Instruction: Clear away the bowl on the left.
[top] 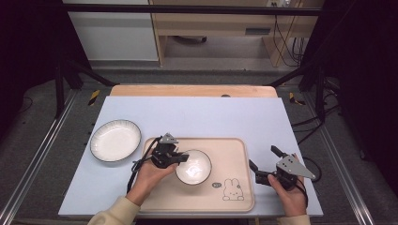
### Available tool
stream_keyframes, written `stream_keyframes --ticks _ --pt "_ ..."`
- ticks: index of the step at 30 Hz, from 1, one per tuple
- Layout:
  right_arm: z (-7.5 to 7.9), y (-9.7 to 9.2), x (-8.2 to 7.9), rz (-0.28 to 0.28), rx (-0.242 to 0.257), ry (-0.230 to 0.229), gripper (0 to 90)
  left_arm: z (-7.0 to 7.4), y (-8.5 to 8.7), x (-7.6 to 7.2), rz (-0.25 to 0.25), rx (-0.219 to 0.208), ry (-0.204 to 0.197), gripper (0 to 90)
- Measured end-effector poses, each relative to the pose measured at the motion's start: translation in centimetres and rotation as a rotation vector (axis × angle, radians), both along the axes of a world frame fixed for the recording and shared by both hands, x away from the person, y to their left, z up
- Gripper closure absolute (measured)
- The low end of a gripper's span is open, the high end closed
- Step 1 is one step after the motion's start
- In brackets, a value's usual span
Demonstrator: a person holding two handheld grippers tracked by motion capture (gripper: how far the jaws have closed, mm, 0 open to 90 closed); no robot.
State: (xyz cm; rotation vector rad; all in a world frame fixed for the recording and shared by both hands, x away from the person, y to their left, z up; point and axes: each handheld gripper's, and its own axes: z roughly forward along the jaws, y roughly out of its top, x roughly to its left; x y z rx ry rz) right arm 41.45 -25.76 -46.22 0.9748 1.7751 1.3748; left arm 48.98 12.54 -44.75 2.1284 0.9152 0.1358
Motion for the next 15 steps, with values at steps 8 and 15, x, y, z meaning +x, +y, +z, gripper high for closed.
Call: stream_keyframes --ticks 8,15 --pt "-0.05 -0.04 -0.03 -0.002 0.0 0.0 4.0 -0.18 0.02 0.24 0.01 -0.002 -0.008 82.4" --pt "-0.02 -0.07 -0.16 -0.004 -0.001 0.001 4.0 -0.36 0.0 0.41 0.008 -0.004 -0.01 82.2"
